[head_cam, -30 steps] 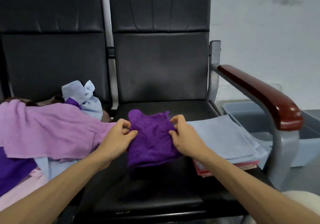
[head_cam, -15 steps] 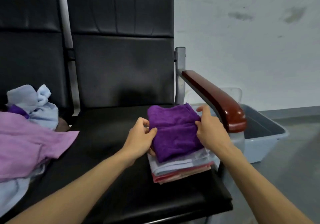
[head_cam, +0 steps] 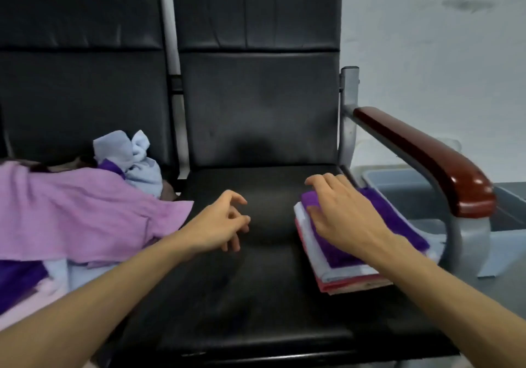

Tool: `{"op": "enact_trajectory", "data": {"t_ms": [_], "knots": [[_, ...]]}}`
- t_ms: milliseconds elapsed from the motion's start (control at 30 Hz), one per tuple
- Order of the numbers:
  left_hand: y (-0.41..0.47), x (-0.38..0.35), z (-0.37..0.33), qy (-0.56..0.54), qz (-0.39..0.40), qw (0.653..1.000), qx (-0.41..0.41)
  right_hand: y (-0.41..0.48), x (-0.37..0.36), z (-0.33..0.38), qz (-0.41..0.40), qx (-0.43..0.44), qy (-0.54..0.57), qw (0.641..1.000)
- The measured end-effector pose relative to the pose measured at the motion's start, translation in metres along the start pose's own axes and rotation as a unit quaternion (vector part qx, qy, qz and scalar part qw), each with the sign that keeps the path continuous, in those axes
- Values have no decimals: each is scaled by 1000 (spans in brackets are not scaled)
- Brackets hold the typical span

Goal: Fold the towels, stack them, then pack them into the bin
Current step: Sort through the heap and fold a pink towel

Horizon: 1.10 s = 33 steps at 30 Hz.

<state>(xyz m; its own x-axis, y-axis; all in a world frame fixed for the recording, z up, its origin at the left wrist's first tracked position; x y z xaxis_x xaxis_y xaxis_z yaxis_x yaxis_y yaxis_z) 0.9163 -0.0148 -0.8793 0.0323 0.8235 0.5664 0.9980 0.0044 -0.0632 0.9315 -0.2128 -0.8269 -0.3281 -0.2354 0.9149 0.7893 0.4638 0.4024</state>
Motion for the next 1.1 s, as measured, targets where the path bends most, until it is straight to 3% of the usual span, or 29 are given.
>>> {"op": "enact_trajectory", "data": {"t_ms": [267,400,500,667,733,800,967,1100], "knots": [[-64,134,80,78,-212,974,17,78,-60,154,119,72,154,978],[-93,180,116,19,-310,949,52,111,-95,226,158,57,267,949],[-118,212,141,-89,-418,900,81,129,-114,281,136,76,284,946],[-143,235,175,-273,-563,766,144,144,-130,341,94,87,297,946],[-147,235,190,-315,-580,729,183,146,-134,350,78,87,242,963],[-147,232,199,-339,-566,716,228,148,-133,348,49,63,273,959],[-144,223,195,-391,-509,729,238,150,-105,324,30,5,527,849],[-140,217,185,-380,-483,754,233,148,-90,304,124,18,558,820]]}}
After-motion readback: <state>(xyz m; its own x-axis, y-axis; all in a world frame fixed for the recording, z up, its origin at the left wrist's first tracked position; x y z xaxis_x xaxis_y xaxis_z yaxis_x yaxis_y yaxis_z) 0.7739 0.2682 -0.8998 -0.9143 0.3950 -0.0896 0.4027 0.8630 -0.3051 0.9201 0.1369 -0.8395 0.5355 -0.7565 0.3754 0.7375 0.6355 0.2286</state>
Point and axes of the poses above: each hand's wrist, its own y-axis towards the middle knuckle, its own x-axis out of the back of the hand, z = x × y, the point moved 6 cm from there along y, towards the middle knuckle
